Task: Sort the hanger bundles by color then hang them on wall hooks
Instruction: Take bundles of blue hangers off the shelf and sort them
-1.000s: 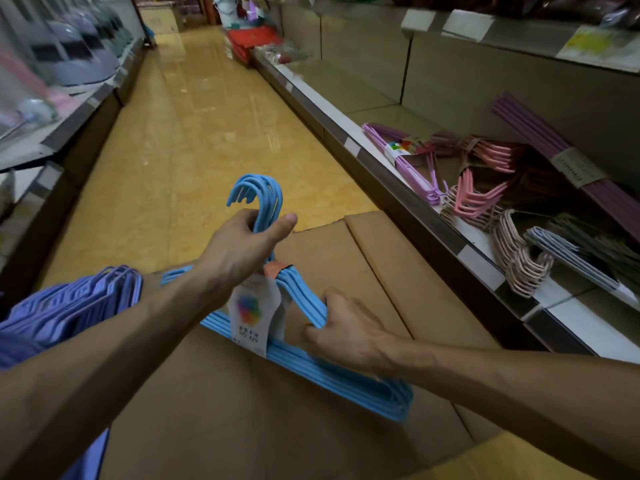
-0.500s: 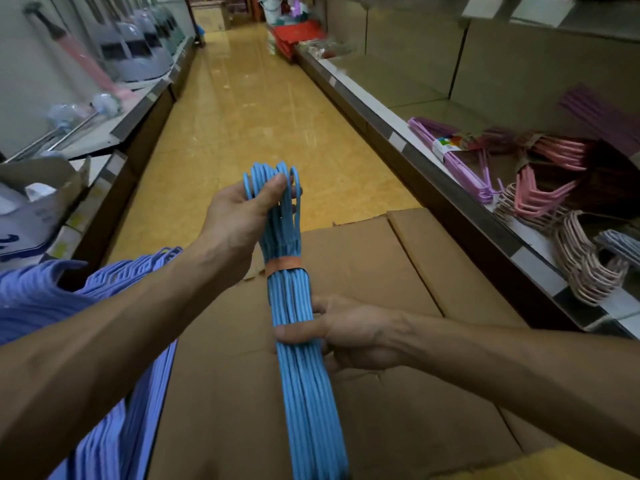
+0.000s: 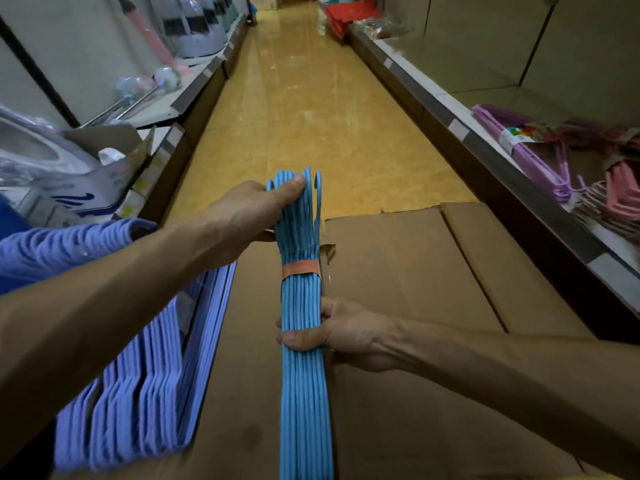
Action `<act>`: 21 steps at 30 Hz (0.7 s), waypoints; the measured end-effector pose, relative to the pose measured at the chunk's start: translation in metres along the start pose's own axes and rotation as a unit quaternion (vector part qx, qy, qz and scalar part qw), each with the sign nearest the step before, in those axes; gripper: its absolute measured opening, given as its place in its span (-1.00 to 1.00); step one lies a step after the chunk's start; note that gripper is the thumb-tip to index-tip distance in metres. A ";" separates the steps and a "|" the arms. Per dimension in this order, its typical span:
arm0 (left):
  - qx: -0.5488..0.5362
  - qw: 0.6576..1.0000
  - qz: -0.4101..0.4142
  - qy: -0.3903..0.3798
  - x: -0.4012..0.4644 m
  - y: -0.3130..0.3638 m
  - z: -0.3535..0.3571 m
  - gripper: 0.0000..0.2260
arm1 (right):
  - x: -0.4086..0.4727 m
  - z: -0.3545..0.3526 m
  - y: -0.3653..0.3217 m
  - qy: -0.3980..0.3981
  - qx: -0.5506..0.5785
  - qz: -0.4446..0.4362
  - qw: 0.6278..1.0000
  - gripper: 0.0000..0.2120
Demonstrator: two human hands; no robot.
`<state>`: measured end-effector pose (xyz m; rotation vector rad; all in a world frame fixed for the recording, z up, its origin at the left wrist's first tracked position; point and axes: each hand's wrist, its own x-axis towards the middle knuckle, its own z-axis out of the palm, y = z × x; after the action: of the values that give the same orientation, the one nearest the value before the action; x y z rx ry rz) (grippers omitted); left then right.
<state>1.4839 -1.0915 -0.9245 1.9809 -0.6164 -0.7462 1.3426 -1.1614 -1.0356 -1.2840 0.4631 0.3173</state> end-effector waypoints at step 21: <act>0.493 0.821 0.146 0.249 0.007 -0.102 -0.130 -0.39 | 0.139 0.101 0.021 0.089 -0.132 -0.060 0.985 -0.71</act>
<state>1.5940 -0.9735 -0.9620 2.7483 -1.0704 0.4204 1.4686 -1.0625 -1.1007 -1.6001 0.5053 0.1659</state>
